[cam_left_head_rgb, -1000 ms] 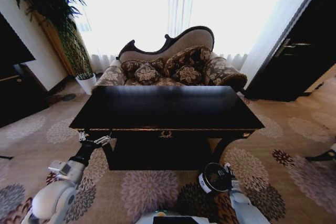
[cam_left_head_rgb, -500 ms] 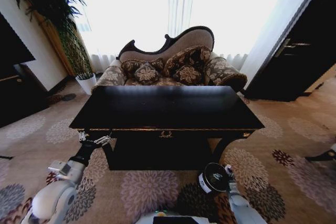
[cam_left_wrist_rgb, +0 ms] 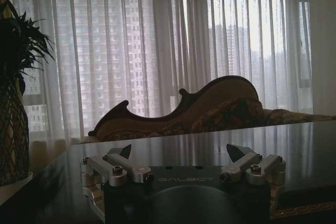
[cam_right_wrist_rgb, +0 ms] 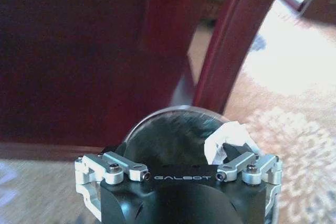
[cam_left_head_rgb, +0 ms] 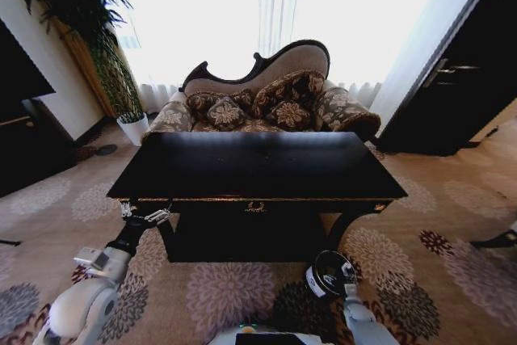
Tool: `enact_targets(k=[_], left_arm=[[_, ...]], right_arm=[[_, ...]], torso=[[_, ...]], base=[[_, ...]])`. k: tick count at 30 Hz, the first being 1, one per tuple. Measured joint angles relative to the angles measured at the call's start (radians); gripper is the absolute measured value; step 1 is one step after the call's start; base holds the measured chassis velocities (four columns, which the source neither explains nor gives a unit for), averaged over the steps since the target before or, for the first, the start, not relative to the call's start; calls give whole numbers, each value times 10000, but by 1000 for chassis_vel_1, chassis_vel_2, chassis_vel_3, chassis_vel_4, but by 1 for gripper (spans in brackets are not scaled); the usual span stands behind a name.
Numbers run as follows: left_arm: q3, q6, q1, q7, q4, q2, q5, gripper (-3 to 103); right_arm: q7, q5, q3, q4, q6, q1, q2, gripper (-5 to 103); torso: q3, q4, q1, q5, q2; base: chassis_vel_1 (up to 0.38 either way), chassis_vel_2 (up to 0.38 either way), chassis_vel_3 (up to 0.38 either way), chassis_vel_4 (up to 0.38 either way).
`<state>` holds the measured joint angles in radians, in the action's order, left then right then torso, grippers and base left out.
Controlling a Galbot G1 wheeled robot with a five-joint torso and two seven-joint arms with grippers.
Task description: Move to the front of the table and place the trash on the table into the trash bin.
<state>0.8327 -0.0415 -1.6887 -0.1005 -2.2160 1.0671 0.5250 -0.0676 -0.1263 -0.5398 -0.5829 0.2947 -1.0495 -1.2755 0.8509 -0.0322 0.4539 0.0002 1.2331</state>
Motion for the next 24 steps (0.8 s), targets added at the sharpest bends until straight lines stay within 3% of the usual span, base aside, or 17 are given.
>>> enact_targets(k=[2,4,6,7,9,13,18,22,24], left_arm=[[0,0,0,0,0,0,0,100],[1,0,0,0,0,0,0,100],[-1,1,0,-1,1,0,0,100],[0,1,0,0,0,0,0,100],[-1,1,0,0,0,0,0,100],[0,0,0,-2,0,0,0,100],[0,0,0,-2,0,0,0,100],[0,0,0,-1,0,0,0,100],[0,0,0,-1,0,0,0,100]], right_arm=[[-13,-265,111,-124,-230,-52,19,100],[-109,180,50,13,-75,6,25,100],[-130,-377,196,-242,-381,-97,22,100],[-127,-63,81,-36,-254,-28,-17,100],[-150,-693,170,-177,-512,-53,-33,100],[-293,-926,163,-210,-395,-61,-60,100],[-622,-1386,167,-482,70,-374,-50,100],[-1294,-2021,71,-1058,1355,-1216,10,100],[-1373,-2188,39,-1276,1555,-1483,8,100]], torso=[[0,-1,0,-5,0],[-1,-6,-1,-2,1],[-1,-3,0,-11,1],[0,-4,-1,9,0],[0,-4,1,-11,0],[0,0,0,-2,0],[0,-2,0,-3,1],[-1,-1,0,-5,0],[-1,-3,0,-4,0]], base=[[0,0,0,0],[0,0,0,0],[0,0,0,0],[0,0,0,0],[0,0,0,0],[0,0,0,0],[0,0,0,0],[0,0,0,0],[0,0,0,0]])
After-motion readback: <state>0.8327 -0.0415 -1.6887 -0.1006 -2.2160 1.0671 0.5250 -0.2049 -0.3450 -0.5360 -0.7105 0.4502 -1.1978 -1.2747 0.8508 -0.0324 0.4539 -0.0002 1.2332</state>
